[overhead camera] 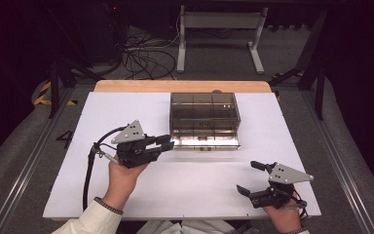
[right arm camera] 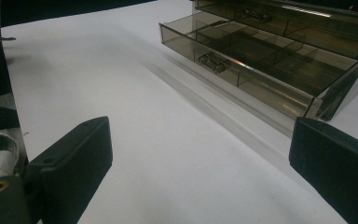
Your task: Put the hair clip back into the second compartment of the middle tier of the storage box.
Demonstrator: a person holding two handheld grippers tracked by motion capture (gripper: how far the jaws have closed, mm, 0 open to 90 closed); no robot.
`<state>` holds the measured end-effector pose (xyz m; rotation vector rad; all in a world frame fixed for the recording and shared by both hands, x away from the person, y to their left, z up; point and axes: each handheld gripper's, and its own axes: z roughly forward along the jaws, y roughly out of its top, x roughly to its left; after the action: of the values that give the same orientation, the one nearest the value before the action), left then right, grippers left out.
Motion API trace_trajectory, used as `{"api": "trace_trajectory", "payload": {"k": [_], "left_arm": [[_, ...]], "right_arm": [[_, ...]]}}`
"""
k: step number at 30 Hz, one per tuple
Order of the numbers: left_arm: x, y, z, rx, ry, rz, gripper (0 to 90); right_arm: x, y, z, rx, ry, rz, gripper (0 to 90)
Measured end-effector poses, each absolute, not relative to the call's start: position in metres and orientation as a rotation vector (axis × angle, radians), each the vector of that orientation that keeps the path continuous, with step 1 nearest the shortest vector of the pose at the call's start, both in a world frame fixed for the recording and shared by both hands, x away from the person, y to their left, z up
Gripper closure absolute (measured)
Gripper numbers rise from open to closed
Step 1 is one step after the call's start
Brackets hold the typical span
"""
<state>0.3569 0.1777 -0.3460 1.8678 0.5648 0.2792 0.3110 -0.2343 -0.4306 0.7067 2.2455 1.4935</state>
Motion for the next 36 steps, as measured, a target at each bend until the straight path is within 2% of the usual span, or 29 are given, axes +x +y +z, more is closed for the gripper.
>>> {"api": "trace_trajectory", "payload": {"k": [36], "left_arm": [[0.402,0.092,-0.346,1.935,0.524,0.249,70.8]], "right_arm": [[0.311,-0.237,-0.43,0.703,2.247,1.51,6.8]]}}
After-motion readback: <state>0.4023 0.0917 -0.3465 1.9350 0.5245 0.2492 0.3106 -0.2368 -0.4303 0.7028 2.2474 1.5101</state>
